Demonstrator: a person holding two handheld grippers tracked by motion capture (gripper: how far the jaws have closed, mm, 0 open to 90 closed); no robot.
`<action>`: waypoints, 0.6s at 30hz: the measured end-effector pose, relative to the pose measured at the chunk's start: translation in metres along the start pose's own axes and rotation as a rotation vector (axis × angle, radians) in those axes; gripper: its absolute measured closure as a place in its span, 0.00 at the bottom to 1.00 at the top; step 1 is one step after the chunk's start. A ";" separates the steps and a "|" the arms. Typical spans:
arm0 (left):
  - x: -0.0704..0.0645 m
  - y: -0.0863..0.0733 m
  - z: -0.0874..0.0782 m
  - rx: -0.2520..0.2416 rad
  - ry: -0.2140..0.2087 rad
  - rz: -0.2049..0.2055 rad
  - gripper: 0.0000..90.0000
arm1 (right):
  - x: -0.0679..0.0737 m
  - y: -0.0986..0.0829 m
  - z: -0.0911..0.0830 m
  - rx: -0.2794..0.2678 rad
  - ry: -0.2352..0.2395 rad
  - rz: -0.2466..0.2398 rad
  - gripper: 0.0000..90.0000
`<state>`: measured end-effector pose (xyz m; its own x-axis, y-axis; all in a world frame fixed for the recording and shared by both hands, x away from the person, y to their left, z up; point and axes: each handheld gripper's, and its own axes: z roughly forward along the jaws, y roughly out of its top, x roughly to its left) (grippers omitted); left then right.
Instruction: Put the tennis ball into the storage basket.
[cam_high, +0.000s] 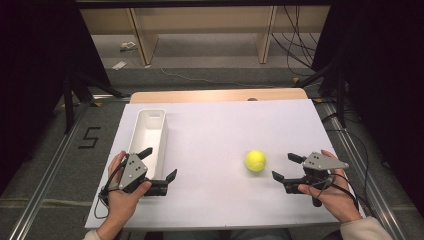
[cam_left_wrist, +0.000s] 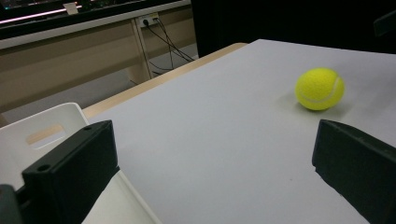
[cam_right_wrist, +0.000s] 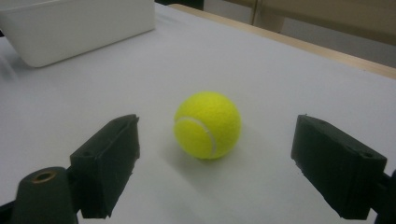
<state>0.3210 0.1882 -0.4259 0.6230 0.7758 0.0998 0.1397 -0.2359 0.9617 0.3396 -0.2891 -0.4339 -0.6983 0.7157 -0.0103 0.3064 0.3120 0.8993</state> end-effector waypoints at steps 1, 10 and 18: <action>0.000 0.000 0.000 0.001 0.000 0.001 0.00 | 0.000 0.000 0.000 0.000 0.000 0.000 0.18; 0.000 0.001 -0.002 -0.006 0.003 0.000 0.00 | 0.003 0.002 0.004 0.005 -0.003 -0.011 0.18; 0.000 0.001 -0.002 -0.004 0.003 0.003 0.00 | 0.003 0.004 0.017 0.019 -0.005 -0.019 0.18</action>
<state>0.3193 0.1889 -0.4249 0.6214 0.7766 0.1034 0.1351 -0.2362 0.9623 0.3502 -0.2750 -0.4376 -0.7012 0.7123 -0.0297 0.3049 0.3373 0.8907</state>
